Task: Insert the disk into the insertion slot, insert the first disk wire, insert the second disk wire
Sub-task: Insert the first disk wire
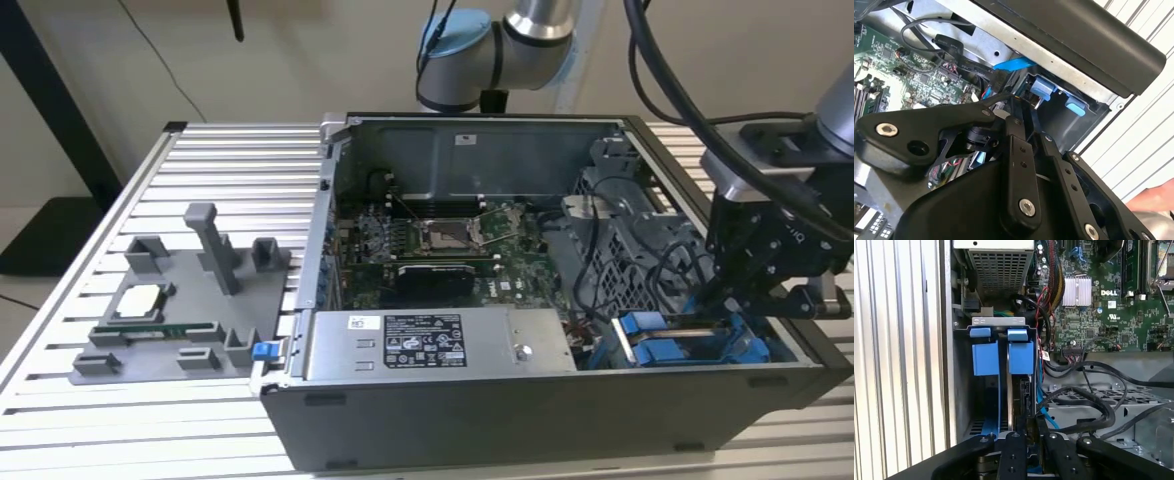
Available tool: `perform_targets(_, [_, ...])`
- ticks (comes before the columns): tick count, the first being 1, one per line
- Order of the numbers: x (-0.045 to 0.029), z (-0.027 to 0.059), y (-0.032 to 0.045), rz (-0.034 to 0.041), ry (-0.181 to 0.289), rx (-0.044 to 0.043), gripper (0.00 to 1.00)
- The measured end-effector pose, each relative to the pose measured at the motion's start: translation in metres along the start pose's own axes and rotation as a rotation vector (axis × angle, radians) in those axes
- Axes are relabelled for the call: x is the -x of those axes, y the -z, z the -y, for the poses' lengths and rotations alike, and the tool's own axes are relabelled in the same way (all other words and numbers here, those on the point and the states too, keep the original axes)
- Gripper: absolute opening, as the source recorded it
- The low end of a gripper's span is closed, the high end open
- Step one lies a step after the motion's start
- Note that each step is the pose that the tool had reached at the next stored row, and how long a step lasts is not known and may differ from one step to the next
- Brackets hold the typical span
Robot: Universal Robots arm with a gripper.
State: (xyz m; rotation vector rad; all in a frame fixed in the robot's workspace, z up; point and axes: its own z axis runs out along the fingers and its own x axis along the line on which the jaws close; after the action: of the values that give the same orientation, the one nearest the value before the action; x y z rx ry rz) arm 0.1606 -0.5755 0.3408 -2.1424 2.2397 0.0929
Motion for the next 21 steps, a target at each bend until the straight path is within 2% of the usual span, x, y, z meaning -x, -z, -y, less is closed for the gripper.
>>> perform_targets(13, [0.0002,-0.0008,-0.0010,0.0001,0.000,-0.0004,0.00])
perform_targets(21, [0.0002,-0.0008,-0.0019,0.0040,0.000,-0.0005,0.00])
